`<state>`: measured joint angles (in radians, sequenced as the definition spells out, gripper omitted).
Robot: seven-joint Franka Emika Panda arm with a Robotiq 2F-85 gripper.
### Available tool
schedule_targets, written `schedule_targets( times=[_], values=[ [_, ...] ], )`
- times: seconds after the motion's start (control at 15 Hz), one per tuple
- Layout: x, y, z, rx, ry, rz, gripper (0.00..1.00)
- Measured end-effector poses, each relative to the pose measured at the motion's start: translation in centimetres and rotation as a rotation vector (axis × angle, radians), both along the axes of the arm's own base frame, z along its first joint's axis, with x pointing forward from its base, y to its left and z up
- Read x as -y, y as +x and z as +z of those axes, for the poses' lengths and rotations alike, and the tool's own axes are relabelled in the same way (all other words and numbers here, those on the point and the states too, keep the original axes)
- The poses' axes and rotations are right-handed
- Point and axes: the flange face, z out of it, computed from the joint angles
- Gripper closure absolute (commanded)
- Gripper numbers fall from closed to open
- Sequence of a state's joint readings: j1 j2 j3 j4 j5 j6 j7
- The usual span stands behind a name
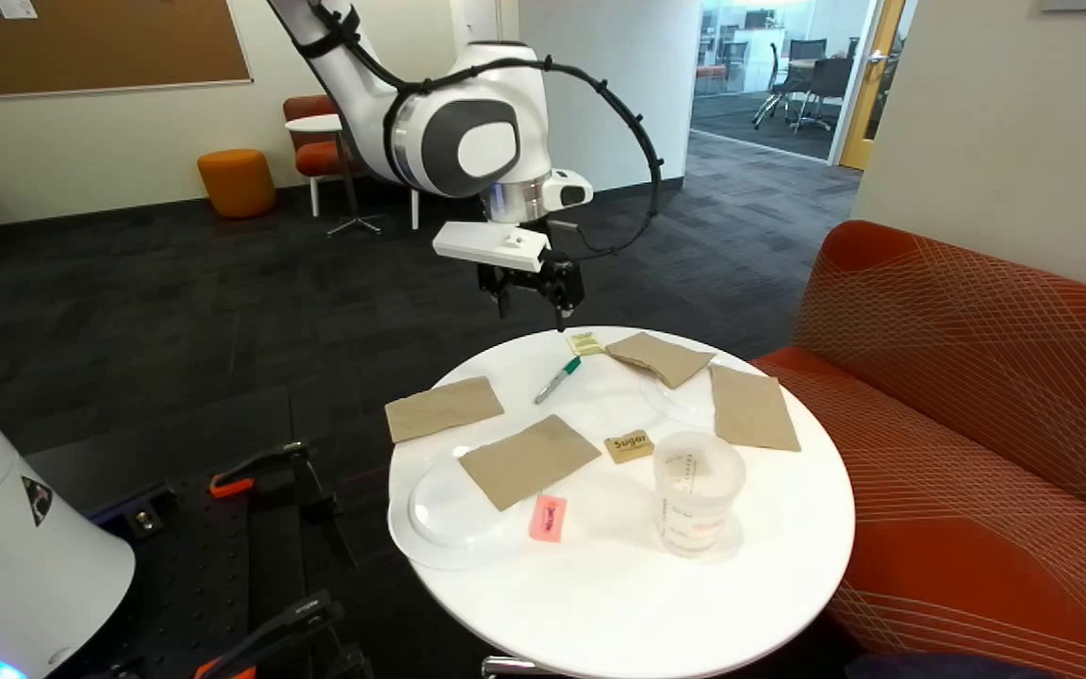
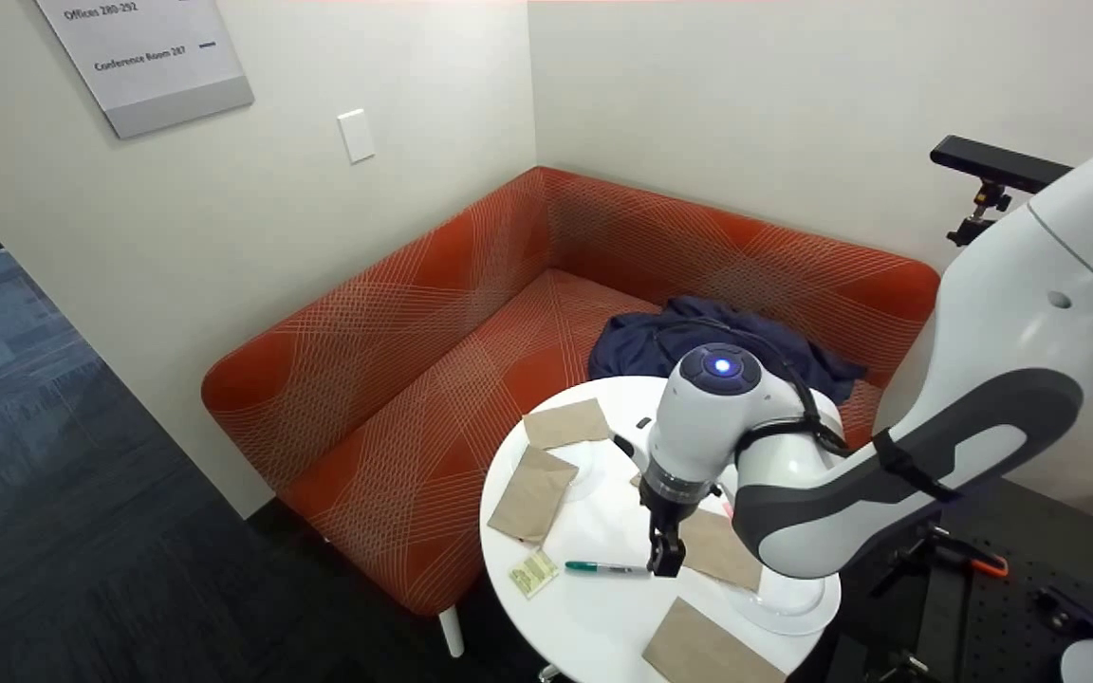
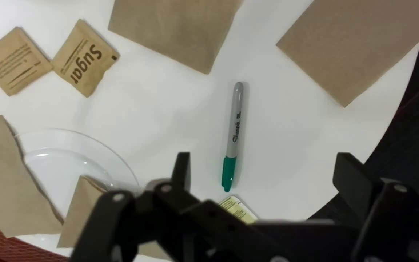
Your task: Put the marker in the cup
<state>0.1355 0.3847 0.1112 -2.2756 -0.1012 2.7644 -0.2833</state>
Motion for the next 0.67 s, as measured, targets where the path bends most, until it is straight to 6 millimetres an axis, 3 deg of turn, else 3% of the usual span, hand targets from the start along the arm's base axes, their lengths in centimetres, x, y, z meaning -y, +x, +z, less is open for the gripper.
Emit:
schedule_targets(
  times=[0.33,0.67],
  values=[
    [-1.2,-0.8,-2.4,-0.04,-0.002,0.002,0.0],
    [-1.9,0.0,-4.2,-0.055,0.001,0.003,0.0]
  ],
)
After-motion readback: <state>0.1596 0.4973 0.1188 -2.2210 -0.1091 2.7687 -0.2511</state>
